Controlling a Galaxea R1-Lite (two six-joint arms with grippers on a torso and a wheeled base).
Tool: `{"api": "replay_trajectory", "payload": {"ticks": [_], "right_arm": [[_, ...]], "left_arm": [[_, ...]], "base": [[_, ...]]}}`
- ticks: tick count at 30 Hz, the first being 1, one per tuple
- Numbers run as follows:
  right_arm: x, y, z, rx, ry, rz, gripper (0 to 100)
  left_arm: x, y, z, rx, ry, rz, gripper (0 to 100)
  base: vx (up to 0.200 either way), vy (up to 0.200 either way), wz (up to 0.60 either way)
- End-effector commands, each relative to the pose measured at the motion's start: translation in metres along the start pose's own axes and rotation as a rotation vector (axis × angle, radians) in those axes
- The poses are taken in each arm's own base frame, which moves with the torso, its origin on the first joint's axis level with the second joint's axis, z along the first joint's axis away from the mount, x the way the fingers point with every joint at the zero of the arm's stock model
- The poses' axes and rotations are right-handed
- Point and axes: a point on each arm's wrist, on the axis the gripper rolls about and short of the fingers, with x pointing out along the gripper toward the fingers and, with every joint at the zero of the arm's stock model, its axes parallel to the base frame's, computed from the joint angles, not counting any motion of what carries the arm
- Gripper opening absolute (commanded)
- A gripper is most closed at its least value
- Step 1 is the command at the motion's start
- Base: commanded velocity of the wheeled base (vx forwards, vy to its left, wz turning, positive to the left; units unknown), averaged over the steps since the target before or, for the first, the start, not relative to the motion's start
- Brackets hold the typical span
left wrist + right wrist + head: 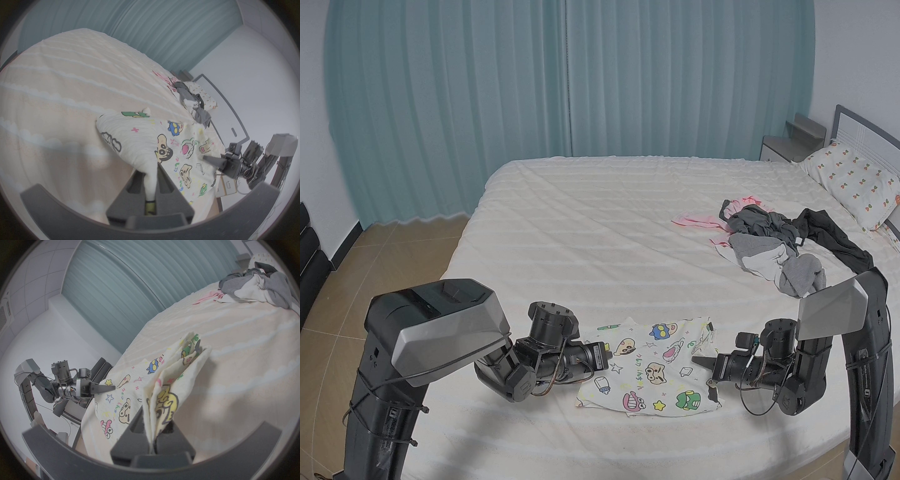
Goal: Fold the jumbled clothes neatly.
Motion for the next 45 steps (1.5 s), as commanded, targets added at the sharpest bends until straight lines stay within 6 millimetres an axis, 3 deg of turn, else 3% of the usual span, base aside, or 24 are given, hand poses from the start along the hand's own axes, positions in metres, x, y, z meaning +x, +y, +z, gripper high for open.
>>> {"api": "replay_trajectory", "payload": {"ticks": [1,10,25,45], "right_arm": [[-0.004,0.018,0.009,0.03,-0.023,0.036,0],[-0.012,0.029,0.018,0.111,-0.048,0.054,0],[-0.021,0.034,0.02,0.117,-0.049,0.052,0],[-0.038,0.031,0.032,0.122,-0.094,0.03,0]], "left_arm": [[-0.016,-0.012,0.009,-0.001,-0.023,-0.018,0],[-0.025,-0.017,0.006,0.0,-0.014,-0.019,0],[-0.039,-0.032,-0.004,0.016,0.013,-0.04,0],[-0.04,-0.058,-0.015,0.039,0.035,-0.091,0]], "base": [[0.0,0.0,0.0],[0.0,0.0,0.0],[0.0,-0.2,0.0],[0.0,-0.2,0.0]]}}
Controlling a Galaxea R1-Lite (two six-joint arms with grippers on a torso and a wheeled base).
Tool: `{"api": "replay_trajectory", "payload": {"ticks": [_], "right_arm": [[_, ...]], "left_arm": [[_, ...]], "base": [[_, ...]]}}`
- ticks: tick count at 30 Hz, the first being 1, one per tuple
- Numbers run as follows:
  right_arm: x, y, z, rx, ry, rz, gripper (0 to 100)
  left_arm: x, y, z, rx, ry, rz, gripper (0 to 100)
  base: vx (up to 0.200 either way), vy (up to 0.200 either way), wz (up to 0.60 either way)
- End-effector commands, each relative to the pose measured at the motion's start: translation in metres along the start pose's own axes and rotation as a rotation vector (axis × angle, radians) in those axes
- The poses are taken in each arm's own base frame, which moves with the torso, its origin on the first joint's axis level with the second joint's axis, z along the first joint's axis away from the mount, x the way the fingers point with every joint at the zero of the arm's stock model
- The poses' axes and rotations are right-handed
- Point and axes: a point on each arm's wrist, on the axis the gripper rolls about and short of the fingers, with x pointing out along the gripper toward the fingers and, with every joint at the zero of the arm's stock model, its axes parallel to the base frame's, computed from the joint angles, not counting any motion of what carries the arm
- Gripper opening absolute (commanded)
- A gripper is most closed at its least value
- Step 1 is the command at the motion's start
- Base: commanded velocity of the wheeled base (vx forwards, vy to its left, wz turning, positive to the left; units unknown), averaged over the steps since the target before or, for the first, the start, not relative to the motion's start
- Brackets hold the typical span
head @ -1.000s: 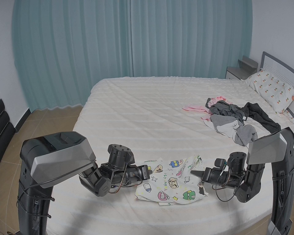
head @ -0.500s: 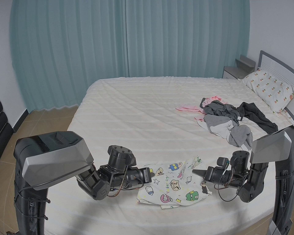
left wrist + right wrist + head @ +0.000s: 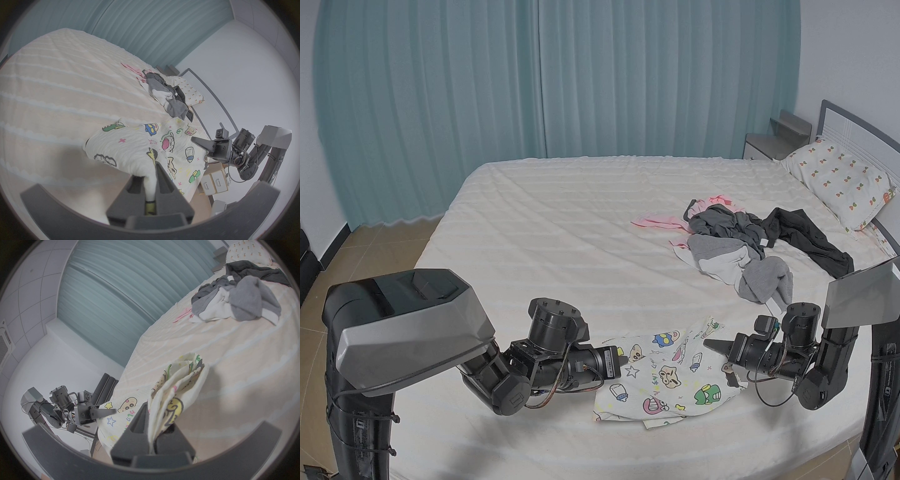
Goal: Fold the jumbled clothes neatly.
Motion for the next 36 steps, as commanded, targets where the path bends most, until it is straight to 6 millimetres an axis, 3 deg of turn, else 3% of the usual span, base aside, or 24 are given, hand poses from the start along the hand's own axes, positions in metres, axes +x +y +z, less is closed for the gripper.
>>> {"api": "replay_trajectory", "payload": {"ticks": [1,31,36], "right_arm": [[-0.0017,0.0021,0.0036,-0.01,-0.017,0.008,0],[-0.0056,-0.0016,0.0023,-0.005,-0.015,-0.01,0],[-0.0049,-0.0032,0.0008,-0.005,-0.01,-0.015,0]], "left_arm": [[0.001,-0.0058,-0.0014,0.002,0.003,-0.013,0],[0.0053,-0.0109,-0.0063,-0.026,0.016,-0.025,0],[0.0051,-0.0098,-0.0078,-0.027,0.019,-0.022,0]], "base": [[0.0,-0.2,0.0],[0.0,-0.2,0.0],[0.0,0.0,0.0]]}}
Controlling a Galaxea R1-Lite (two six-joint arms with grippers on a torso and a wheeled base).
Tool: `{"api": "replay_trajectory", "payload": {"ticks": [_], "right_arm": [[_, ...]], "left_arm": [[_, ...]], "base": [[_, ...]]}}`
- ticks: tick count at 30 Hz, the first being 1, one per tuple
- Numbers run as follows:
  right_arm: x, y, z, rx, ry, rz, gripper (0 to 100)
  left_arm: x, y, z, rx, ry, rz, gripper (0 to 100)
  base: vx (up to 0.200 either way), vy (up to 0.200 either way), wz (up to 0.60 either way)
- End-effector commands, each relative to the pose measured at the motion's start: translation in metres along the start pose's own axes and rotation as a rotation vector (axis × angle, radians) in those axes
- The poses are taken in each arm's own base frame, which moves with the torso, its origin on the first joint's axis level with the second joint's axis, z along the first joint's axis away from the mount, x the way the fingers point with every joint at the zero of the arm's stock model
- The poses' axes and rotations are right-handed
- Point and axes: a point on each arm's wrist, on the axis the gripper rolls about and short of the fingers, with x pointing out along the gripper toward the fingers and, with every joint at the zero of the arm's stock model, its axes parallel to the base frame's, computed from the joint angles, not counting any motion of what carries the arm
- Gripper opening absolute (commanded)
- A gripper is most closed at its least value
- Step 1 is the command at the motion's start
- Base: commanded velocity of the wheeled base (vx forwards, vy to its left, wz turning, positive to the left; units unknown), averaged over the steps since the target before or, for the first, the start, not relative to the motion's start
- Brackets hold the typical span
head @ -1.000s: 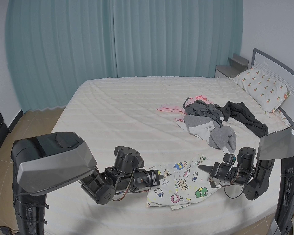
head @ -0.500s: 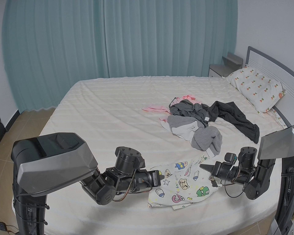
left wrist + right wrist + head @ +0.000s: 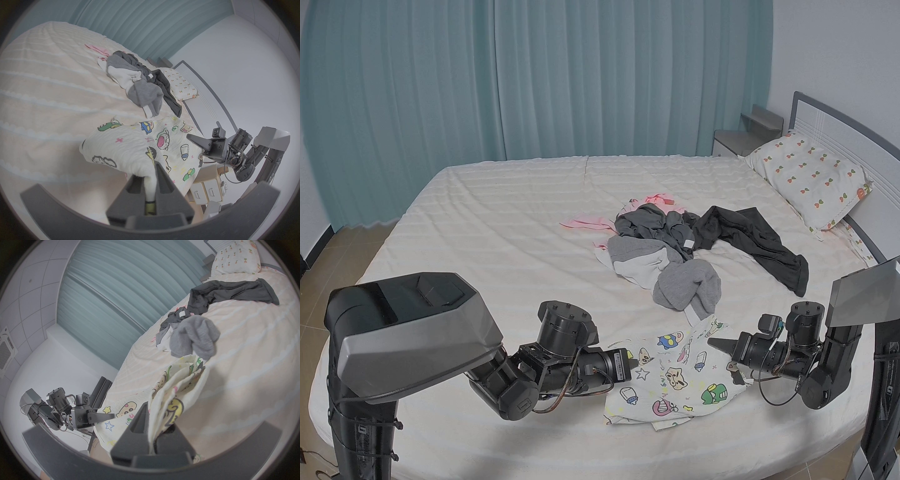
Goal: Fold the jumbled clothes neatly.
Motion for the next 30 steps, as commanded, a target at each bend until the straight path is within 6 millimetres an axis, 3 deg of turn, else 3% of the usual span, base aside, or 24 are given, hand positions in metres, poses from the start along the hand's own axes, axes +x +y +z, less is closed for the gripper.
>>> {"api": "replay_trajectory", "payload": {"ticks": [1,19,28,29,30], "right_arm": [[0.001,-0.001,-0.002,-0.002,0.002,0.0,0],[-0.001,-0.014,-0.022,-0.042,0.079,-0.052,0],[-0.003,-0.032,-0.047,-0.145,0.174,-0.118,0],[-0.003,-0.033,-0.049,-0.144,0.177,-0.123,0],[-0.003,-0.033,-0.049,-0.147,0.18,-0.124,0]], "left_arm": [[0.0,0.002,-0.002,-0.002,0.004,0.003,0],[-0.002,0.02,-0.02,-0.028,0.06,0.061,0],[-0.001,0.028,-0.032,-0.035,0.1,0.086,0],[-0.001,0.028,-0.032,-0.035,0.101,0.087,100],[-0.001,0.027,-0.033,-0.034,0.105,0.088,100]], "base": [[0.0,0.0,0.0],[0.0,0.0,0.0],[0.0,0.0,0.0],[0.0,0.0,0.0],[0.0,0.0,0.0]]}}
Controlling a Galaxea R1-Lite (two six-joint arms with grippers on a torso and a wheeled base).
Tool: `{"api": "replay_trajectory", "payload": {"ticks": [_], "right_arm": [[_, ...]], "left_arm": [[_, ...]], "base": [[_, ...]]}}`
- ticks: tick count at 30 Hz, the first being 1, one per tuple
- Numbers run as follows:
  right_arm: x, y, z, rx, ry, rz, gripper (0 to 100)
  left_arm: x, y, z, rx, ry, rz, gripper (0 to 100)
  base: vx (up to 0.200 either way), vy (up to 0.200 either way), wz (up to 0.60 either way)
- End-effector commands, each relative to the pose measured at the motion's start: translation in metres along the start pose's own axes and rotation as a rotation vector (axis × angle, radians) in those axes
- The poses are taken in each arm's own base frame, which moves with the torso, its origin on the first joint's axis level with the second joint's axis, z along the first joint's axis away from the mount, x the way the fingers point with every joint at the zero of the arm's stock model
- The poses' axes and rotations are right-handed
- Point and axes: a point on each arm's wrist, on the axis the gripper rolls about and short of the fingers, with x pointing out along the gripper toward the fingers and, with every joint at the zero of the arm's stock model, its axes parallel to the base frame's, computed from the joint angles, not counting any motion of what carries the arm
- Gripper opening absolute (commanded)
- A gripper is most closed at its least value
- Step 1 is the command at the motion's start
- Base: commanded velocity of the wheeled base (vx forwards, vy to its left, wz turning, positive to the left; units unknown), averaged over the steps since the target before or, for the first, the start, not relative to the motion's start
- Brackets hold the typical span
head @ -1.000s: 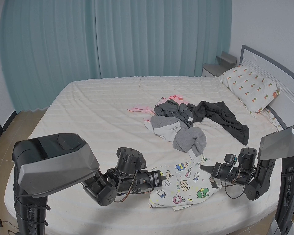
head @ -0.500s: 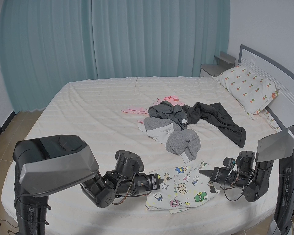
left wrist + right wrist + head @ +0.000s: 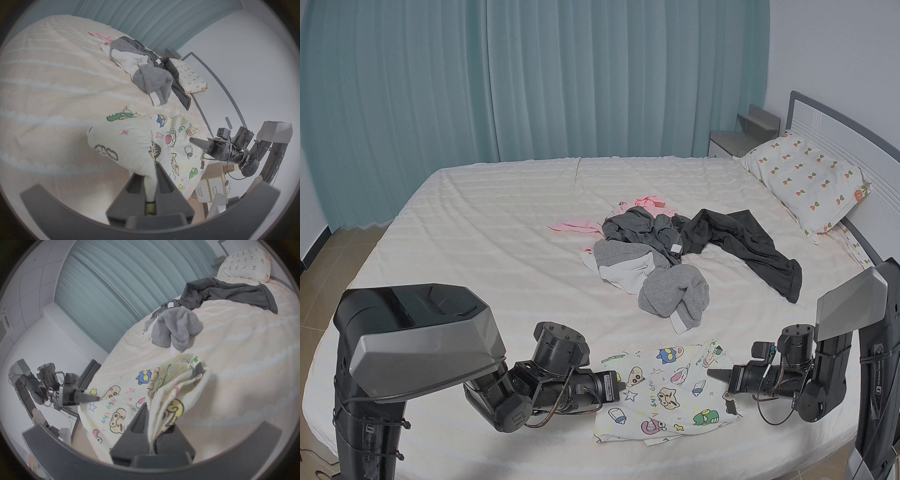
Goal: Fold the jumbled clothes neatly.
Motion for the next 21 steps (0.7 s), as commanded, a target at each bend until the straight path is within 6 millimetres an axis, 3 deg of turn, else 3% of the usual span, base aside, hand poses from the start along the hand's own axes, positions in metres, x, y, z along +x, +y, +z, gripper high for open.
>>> {"api": "replay_trajectory", "payload": {"ticks": [1,7,13,14,15,21], "right_arm": [[0.002,-0.005,-0.011,0.018,0.04,-0.019,100],[-0.005,-0.007,-0.016,0.025,0.026,-0.134,100],[-0.028,-0.012,-0.017,0.073,0.015,-0.234,100],[-0.042,-0.011,-0.005,0.081,-0.05,-0.284,100],[-0.044,-0.01,-0.004,0.082,-0.057,-0.289,100],[-0.121,0.025,0.044,0.056,-0.388,-0.312,100]], "left_arm": [[0.002,0.003,-0.005,-0.003,0.019,0.015,100],[0.004,0.004,-0.007,0.001,-0.024,0.082,100],[-0.007,0.01,-0.006,-0.016,-0.064,0.144,100],[-0.021,0.011,0.004,-0.028,-0.127,0.18,100],[-0.022,0.011,0.006,-0.03,-0.133,0.182,100],[-0.104,-0.007,0.044,-0.061,-0.401,0.2,100]], "base": [[0.0,0.0,0.0],[0.0,0.0,0.0],[0.0,0.0,0.0],[0.0,0.0,0.0],[0.0,0.0,0.0],[0.0,0.0,0.0]]}}
